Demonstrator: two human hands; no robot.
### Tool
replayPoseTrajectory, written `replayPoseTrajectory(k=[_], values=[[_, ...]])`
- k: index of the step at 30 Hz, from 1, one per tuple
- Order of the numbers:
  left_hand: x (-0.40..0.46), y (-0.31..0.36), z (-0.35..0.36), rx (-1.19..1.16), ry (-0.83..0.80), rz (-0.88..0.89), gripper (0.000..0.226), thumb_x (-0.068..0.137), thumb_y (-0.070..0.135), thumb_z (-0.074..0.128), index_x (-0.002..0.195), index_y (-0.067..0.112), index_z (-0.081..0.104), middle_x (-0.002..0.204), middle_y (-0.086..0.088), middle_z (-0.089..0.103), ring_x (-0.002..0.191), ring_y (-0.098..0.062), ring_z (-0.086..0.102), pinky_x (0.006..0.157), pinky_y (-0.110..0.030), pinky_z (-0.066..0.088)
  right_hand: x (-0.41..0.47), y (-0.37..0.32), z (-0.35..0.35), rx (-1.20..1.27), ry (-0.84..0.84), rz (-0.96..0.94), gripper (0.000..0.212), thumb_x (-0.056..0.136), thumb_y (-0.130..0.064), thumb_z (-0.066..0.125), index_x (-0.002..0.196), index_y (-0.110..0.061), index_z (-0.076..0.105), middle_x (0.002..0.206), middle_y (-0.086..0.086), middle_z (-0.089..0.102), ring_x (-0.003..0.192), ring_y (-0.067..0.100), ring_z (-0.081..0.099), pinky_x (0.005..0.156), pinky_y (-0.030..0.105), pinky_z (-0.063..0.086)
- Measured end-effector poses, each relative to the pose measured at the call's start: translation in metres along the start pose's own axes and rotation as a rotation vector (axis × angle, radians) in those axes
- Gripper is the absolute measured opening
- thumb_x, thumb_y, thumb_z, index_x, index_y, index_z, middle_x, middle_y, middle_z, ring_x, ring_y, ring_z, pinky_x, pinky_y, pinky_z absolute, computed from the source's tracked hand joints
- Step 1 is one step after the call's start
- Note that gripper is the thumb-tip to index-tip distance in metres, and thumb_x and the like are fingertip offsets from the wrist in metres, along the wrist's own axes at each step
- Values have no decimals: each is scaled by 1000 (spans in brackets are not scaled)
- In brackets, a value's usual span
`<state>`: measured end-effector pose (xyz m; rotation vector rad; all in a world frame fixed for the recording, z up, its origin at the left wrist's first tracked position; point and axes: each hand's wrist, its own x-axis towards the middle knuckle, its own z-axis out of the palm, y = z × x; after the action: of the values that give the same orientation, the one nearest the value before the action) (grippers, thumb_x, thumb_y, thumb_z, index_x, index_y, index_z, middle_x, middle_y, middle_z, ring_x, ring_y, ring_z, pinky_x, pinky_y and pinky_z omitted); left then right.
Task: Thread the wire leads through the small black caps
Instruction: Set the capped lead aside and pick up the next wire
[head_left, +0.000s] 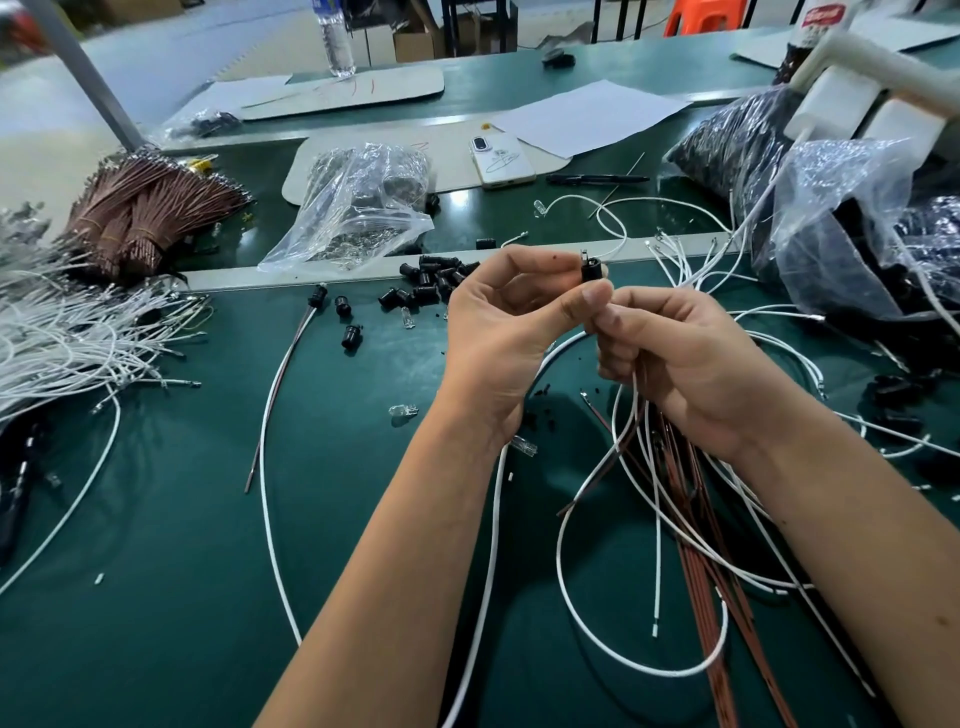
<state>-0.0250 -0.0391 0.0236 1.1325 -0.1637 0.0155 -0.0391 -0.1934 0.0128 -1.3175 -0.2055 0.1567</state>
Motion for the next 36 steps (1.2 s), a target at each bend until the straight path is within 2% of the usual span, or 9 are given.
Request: replayPoseTrajectory(k=[4,12,19,24,29,31,34,36], values=[[-1,2,1,-27,3,16,26,68,-6,81,84,9,67,82,-13,71,85,-26,68,84,-34,58,1,1,-2,15,-12,49,14,84,-21,69,80,-8,70,60,-4,51,58,11,42,64,27,35],[-1,3,0,-50,-1,48,30,62,0,81,87,8,66,77,-7,71,77,-18,68,77,-27,56,0,0,-4,1,-26,92,14,80,-26,74,78,-12,75,63,2,50,59,14,44,65,27,38],[2,0,-3,-46,17,76,29,65,-7,83,84,9,69,93,-22,70,83,-26,69,81,-32,56,-3,-4,-3,-99,-6,87,17,75,-31,76,78,-15,79,70,3,63,63,13,58,63,24,50],[3,-3,-4,-36,12,117,28,66,-12,81,82,8,70,83,-18,71,78,-24,68,76,-30,57,-1,-2,-3,-185,15,-2,14,78,-27,78,80,-14,81,71,5,68,65,14,64,62,24,56],[4,-4,-5,36,-22,163,31,68,-17,80,86,6,69,78,-9,73,71,-14,69,71,-26,57,0,2,-7,-270,63,-58,26,74,-36,82,86,-12,82,74,10,73,70,19,68,67,28,60],[4,-3,-6,49,-43,183,32,68,-18,79,87,5,68,78,-7,73,70,-13,69,71,-26,57,1,3,-7,-305,115,-152,22,76,-35,83,90,-18,82,82,8,77,75,19,69,75,32,61],[5,-2,-7,53,-75,213,32,69,-18,79,87,6,68,78,-4,73,72,-15,69,76,-29,58,2,1,-8,-324,141,-335,12,84,-27,83,95,-23,82,91,0,79,82,12,72,78,24,57],[5,-2,-7,47,-93,218,33,69,-19,78,87,7,68,79,-5,74,72,-15,69,77,-30,59,2,0,-7,-346,138,-391,9,86,-23,83,95,-23,81,92,-1,79,84,14,73,77,22,56]])
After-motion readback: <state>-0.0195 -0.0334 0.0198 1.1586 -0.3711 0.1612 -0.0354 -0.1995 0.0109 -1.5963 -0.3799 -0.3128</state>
